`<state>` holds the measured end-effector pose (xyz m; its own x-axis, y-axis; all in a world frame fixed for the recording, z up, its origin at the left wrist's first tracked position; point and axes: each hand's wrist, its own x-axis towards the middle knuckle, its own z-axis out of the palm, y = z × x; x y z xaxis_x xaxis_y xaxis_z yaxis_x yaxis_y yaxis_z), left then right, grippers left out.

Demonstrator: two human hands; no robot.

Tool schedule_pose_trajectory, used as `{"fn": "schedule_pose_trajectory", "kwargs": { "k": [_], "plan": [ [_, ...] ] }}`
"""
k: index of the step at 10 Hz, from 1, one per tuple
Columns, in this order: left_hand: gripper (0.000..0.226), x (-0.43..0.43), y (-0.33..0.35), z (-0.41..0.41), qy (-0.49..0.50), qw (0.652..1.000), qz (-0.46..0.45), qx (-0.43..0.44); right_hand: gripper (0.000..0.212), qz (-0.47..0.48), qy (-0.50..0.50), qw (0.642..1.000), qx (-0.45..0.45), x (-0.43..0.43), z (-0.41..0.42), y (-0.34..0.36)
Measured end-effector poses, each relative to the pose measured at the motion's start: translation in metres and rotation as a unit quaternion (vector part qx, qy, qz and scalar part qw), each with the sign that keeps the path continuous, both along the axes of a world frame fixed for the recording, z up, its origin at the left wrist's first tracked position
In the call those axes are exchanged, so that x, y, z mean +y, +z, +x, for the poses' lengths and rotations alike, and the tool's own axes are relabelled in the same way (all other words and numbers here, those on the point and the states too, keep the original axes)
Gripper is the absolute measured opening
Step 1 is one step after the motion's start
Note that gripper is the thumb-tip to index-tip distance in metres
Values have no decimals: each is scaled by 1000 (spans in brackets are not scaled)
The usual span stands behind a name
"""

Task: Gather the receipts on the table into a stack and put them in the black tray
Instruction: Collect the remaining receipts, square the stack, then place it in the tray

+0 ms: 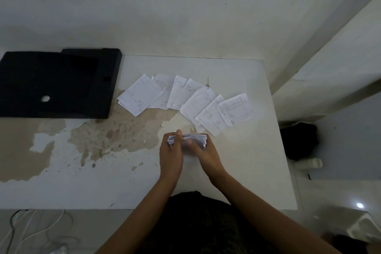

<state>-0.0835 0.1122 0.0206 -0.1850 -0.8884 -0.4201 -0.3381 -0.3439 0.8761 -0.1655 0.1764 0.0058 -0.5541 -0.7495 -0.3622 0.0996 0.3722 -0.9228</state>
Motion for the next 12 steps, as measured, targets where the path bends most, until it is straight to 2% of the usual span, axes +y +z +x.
{"fn": "schedule_pose_trajectory", "kwargs": {
  "k": [1,2,4,5,6,7,8,9,10,11,12],
  "plan": [
    [36,1,-3,2,-21,1000,-4,8,40,41,-91,995,-9,-4,1,3],
    [34,2,0,1,13,1000,9,13,37,34,-92,995,4,-5,1,2],
    [29,0,4,1,61,994,60,65,37,-5,-71,997,-25,-1,-1,4],
    [44,-1,9,0,74,983,128,107,30,-19,-20,999,-41,8,-1,1],
    [67,-2,2,4,91,968,190,138,56,-7,53,998,16,22,-9,-11],
    [81,-5,-7,9,75,962,219,143,56,58,112,984,123,28,-13,-19],
    [109,-3,-6,6,76,962,215,148,25,69,126,966,215,25,-12,-20],
    [124,-7,0,6,64,962,203,169,23,54,115,967,220,20,-8,-9],
    [85,-13,6,6,71,961,203,176,20,92,89,975,182,17,-8,-9],
    [83,-5,-1,19,-6,976,206,70,26,108,114,970,187,19,-15,-38],
    [81,-6,-11,20,-46,973,221,39,34,158,140,965,157,18,-23,-50]
  ]
}}
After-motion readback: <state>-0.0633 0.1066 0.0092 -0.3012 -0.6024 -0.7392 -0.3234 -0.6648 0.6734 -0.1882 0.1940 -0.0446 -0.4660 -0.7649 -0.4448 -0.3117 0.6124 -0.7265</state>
